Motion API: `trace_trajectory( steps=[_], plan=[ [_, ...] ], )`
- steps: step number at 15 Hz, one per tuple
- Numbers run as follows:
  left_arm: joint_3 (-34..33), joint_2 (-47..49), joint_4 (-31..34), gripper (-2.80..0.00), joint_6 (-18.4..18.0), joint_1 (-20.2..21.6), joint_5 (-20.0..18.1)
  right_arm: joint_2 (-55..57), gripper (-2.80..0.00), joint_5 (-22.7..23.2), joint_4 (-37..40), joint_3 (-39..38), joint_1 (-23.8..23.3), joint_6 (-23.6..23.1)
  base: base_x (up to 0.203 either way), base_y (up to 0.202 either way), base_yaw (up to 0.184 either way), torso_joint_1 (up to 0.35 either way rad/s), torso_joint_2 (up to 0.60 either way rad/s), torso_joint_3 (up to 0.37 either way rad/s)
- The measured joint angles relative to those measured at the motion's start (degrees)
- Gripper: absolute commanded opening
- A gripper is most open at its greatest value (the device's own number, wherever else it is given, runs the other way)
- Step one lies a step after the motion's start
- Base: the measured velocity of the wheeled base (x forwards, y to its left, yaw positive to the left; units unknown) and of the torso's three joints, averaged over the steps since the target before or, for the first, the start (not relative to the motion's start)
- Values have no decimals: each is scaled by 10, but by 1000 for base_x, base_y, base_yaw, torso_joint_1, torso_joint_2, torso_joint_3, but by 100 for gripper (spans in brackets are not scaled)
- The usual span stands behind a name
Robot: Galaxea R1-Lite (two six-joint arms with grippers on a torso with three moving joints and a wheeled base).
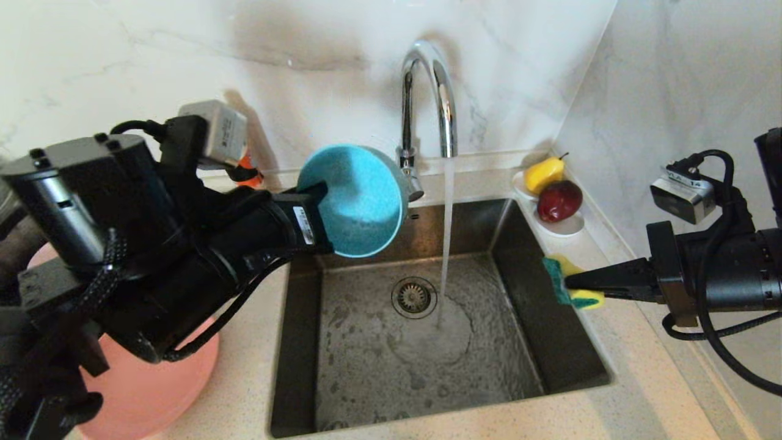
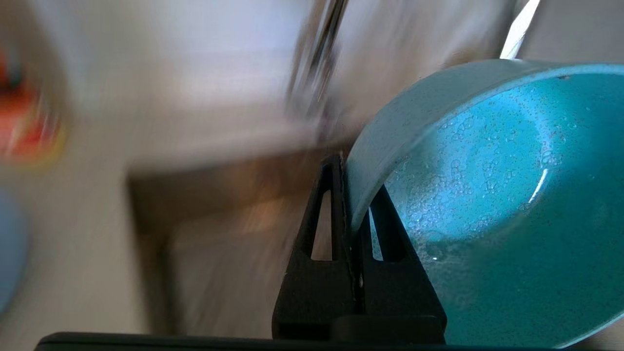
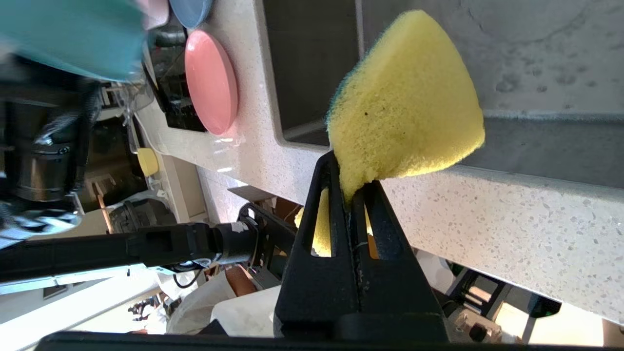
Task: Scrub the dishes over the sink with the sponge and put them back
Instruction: Rinse the bowl, then place the bowl on the table
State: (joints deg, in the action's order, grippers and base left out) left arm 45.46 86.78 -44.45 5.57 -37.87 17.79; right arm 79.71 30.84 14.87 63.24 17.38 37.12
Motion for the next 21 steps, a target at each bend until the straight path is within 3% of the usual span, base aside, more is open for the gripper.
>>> trace_trajectory(
  steps=[2, 5, 7, 9, 13, 19, 21],
  plan=[
    [58, -19, 181, -280, 33, 4, 20, -1, -280, -1, 0, -3, 0, -2, 0, 0, 0, 0, 0, 0],
    [186, -42, 471, -280, 146, 28, 51, -1, -280, -2, 0, -9, -7, -2, 0, 0, 0, 0, 0, 0],
    [230, -60, 630, -280, 204, 88, 52, -2, -280, -2, 0, -14, -9, -3, 0, 0, 0, 0, 0, 0],
    [246, -80, 721, -280, 224, 159, 51, -1, -280, -2, 0, -18, -10, -11, 0, 0, 0, 0, 0, 0],
    [252, -110, 780, -280, 252, 322, 22, 4, -280, -2, -1, -25, -12, -20, 0, 0, 0, 0, 0, 0],
    [233, -97, 787, -280, 250, 623, -112, 25, -280, -1, -10, -26, -12, -27, 0, 0, 0, 0, 0, 0],
    [219, -72, 782, -280, 240, 704, -147, 30, -280, -1, -23, -31, -12, -25, 0, 0, 0, 0, 0, 0]
  ],
)
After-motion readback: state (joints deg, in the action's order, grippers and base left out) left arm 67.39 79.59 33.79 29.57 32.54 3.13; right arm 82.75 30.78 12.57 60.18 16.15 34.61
